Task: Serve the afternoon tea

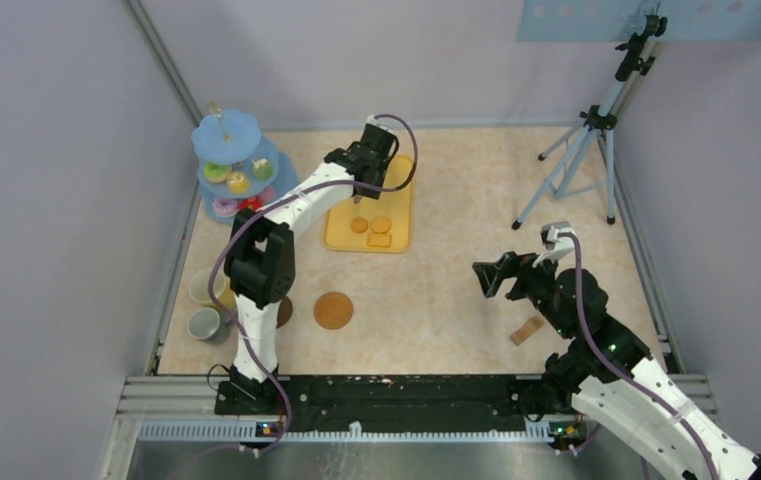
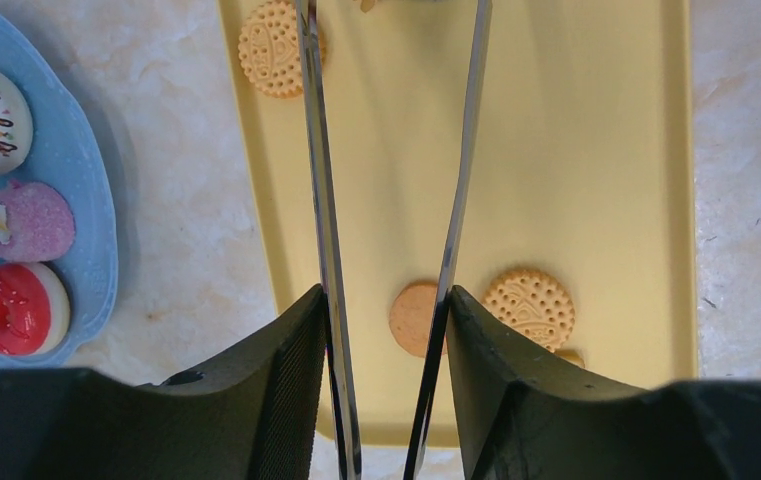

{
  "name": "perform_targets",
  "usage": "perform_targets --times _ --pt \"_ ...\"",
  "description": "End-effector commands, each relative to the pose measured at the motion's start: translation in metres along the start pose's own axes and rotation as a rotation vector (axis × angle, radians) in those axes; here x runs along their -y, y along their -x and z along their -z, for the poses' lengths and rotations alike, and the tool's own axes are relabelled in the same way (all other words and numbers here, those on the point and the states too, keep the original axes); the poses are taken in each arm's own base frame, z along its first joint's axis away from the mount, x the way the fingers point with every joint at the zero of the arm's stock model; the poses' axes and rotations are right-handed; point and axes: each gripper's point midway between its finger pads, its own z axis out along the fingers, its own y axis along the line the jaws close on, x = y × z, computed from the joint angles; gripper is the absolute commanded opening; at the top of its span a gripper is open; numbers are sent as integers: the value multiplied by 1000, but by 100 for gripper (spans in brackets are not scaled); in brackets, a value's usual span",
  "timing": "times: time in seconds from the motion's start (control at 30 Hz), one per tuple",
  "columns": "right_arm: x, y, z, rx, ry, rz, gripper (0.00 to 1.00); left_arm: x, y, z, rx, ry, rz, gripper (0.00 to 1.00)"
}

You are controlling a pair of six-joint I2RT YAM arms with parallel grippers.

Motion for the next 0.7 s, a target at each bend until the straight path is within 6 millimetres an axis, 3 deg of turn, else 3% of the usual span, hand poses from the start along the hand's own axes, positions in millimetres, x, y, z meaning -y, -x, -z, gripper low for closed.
perform_targets --times 0.0,0.13,0.3,0.57,0.67 --pt "-1 14 2 53 4 -14 94 4 17 -2 40 8 9 52" --pt "-3 14 3 52 9 -17 94 6 15 -5 29 12 11 47" --pt "-3 15 3 56 12 -20 94 -2 17 5 39 71 15 28" --pt "-4 14 3 61 19 -21 94 -38 41 66 162 200 96 21" --pt "-5 12 3 58 25 -24 94 -46 46 79 207 214 115 19"
